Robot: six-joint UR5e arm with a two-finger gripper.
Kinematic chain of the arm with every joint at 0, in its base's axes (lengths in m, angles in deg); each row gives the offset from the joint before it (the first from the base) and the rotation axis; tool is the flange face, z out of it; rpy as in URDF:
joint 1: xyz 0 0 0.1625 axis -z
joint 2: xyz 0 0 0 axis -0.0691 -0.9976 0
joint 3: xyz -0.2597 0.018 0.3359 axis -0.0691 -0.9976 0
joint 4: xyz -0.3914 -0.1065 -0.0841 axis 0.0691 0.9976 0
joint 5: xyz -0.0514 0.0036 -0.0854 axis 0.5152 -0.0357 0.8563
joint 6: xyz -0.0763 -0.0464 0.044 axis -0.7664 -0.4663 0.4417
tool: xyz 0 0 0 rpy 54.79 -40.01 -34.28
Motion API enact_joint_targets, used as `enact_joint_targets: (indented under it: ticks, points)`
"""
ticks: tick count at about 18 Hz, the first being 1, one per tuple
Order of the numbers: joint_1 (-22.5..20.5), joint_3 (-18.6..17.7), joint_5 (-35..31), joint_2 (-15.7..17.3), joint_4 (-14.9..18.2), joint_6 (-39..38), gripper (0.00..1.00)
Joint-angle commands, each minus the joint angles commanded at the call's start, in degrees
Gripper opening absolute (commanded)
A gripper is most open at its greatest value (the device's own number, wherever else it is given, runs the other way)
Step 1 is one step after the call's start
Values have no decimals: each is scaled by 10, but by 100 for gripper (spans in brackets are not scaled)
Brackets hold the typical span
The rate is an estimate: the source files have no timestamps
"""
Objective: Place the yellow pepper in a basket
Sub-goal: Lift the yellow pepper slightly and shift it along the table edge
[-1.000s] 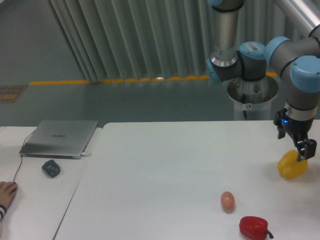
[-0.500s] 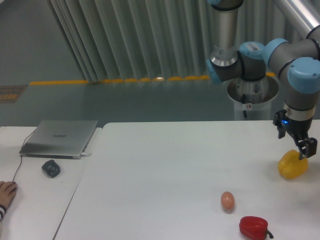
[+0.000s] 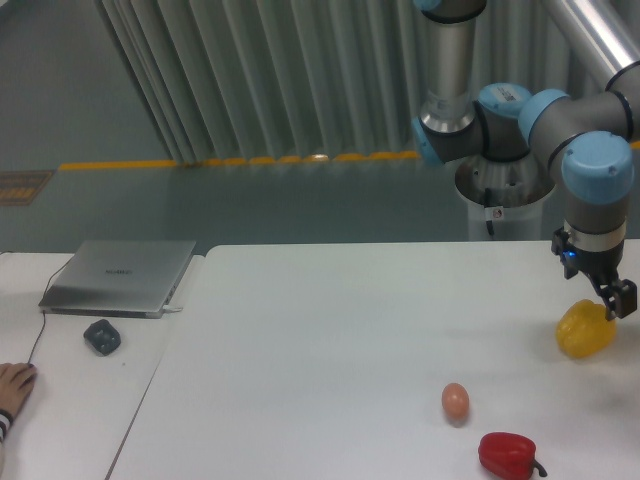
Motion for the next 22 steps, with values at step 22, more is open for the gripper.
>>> enact_joint_targets:
  ticks: [22]
  points:
    - [18, -25, -50, -34, -33, -26, 100]
